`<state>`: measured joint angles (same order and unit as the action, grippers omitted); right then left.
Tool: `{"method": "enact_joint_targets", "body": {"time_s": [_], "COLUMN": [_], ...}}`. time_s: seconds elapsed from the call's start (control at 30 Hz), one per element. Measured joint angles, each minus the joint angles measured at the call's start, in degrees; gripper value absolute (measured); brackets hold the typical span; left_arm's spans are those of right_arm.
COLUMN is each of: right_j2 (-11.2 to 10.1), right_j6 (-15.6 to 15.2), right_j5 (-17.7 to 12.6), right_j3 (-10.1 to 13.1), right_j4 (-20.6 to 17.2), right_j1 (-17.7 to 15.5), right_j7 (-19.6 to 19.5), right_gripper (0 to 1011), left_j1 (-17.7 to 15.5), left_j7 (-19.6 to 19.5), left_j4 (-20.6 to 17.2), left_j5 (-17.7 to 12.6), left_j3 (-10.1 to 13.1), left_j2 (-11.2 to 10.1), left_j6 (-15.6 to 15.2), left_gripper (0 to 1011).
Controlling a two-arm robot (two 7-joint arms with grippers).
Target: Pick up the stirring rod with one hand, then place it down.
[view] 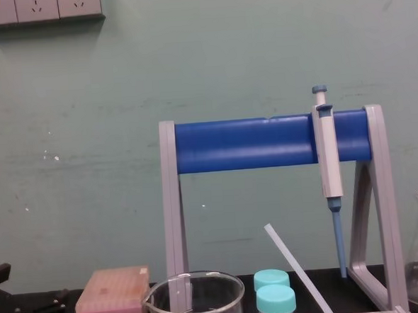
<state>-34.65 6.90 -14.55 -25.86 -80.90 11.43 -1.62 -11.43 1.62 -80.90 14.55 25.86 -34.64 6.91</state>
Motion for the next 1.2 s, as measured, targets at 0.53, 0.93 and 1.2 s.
{"method": "enact_joint_targets", "body": {"time_s": [0.53,0.93,1.2], "right_j2": [0.35,2.97,4.17], "right_j6": [-1.33,-6.0,-8.83], "right_j5": [-7.49,-16.79,-16.79], "right_j3": [2.57,2.21,-0.16], "right_j4": [-2.41,-4.52,-4.07], "right_j1": [1.42,5.45,7.42], "right_j7": [11.16,26.53,32.31], "right_gripper": [1003,1003,1003], "left_j1": [0.0,0.0,0.0], "left_j7": [0.0,0.0,0.0], "left_j4": [0.0,0.0,0.0], "left_j5": [0.0,0.0,0.0], "left_j3": [0.0,0.0,0.0], "left_j2": [0.0,0.0,0.0], "left_j6": [0.0,0.0,0.0], "left_gripper": [1000,1000,1000]}}
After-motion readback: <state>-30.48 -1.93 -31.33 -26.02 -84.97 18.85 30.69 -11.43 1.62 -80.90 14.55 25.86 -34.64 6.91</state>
